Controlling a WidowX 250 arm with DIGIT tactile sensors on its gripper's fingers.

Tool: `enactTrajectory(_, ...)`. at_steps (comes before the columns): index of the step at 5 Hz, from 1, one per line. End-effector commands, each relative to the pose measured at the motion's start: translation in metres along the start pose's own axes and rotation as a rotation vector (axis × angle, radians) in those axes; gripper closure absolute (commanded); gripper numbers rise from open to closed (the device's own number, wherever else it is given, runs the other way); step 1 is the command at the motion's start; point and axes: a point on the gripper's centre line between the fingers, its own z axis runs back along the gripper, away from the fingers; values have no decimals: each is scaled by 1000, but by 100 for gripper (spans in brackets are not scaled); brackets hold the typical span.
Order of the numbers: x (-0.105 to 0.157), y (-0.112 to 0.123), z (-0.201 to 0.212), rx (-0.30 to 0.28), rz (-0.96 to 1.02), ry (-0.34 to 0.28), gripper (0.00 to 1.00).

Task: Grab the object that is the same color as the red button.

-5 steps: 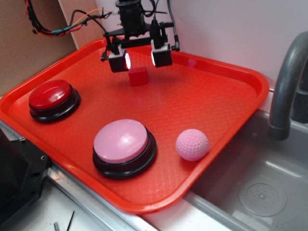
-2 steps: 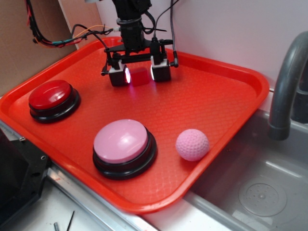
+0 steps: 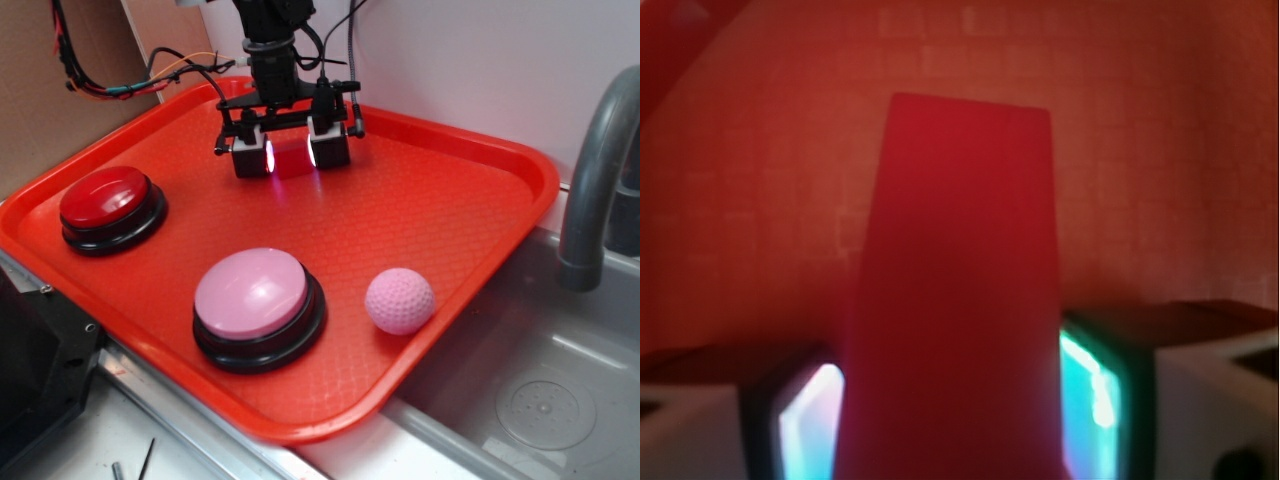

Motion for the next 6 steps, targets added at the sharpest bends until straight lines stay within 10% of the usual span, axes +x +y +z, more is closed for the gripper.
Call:
enactTrajectory(1,-49,-18,76,40,-331,-49,100)
enactTrajectory(3,-78,-20,115,69,-823,-132,100)
enactTrajectory(6,-64,9,135,17,-788,-114,100)
